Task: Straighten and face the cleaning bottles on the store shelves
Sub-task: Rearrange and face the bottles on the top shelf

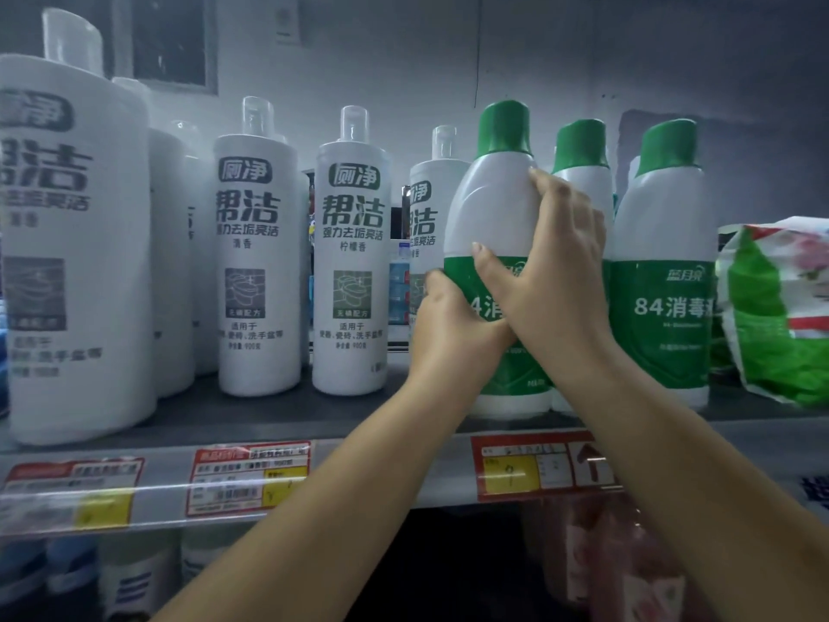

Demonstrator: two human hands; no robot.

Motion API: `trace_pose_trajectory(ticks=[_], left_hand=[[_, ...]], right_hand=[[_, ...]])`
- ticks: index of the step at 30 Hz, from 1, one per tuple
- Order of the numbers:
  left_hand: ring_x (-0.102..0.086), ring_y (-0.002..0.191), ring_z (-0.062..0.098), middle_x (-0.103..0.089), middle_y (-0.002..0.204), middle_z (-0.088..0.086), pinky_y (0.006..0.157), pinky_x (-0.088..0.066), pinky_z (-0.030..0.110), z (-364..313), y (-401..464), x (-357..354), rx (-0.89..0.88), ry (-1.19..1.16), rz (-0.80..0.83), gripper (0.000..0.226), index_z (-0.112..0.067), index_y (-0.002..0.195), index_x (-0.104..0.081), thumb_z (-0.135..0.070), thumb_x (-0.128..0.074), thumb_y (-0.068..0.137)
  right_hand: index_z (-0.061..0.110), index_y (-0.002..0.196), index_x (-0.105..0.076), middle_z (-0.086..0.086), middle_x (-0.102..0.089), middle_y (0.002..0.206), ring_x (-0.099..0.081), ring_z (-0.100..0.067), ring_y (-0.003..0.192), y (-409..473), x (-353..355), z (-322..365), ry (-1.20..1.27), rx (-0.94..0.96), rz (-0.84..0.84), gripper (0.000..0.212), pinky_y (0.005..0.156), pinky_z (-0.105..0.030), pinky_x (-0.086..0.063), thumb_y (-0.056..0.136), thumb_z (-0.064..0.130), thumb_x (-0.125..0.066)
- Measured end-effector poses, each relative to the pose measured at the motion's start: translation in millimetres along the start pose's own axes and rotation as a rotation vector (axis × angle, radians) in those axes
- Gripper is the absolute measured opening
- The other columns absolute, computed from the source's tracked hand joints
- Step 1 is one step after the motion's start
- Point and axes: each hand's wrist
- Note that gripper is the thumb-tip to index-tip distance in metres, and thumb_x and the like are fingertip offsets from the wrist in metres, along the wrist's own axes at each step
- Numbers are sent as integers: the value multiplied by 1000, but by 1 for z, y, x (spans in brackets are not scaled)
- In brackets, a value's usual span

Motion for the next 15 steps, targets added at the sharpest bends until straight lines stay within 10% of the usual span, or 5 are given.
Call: trace_pose_trajectory(ticks=[15], left_hand=[[-54, 79, 2, -52, 102, -4, 48, -46, 13, 2, 6, 2, 47, 13, 165, 58, -19, 108, -30, -33, -74, 73]], right_hand=[[8, 147, -8, -15, -28, 148, -25, -28, 137, 41, -3, 10, -73, 22, 134, 88, 112, -33, -18, 84, 36, -63]])
Point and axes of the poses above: each hand's wrist, its own y-axis towards the middle knuckle, its own x-axis out of the back of the hand, z = x × y
